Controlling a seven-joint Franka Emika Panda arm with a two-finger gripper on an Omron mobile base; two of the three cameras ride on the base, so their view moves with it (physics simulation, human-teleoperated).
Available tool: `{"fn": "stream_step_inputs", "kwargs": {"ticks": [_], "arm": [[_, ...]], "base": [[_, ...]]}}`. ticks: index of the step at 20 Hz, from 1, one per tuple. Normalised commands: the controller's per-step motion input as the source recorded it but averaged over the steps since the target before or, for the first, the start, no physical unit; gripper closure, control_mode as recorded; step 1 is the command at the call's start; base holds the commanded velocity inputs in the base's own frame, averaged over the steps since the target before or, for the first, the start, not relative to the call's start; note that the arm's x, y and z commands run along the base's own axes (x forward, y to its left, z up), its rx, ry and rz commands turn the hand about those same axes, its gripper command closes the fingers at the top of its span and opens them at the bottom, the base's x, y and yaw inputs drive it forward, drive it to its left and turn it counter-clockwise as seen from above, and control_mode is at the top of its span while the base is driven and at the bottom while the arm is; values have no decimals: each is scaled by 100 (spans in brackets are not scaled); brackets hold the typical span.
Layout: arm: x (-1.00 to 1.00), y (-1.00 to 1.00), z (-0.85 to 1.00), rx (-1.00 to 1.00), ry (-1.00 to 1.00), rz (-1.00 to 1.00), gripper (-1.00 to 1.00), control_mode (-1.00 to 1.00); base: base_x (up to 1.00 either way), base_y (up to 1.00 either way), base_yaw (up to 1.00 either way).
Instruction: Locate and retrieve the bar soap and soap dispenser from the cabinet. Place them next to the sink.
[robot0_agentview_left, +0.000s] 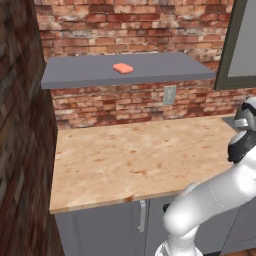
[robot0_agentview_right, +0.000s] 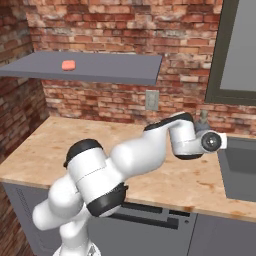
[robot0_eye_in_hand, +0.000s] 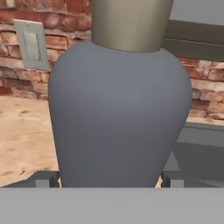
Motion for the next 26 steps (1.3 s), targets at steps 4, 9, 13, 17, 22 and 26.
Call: {"fn": "stream_step_inputs", "kwargs": {"ticks": [4,9,13,17,22,26], "arm": [[27,-5,-40,-5,10,8,100,-100],[29,-20,-33,-1,5,7,100,-100],[30,-34,-38,0,4,7,100,-100],[25,-27,-44,5,0,7,100,-100],[20,-24,-46,8,1,5,100,-100],[21,-25,-40,8,1,3,100,-100]], "base": [[0,0,0],[0,0,0],[0,0,0],[0,0,0],[0,0,0],[0,0,0]]}}
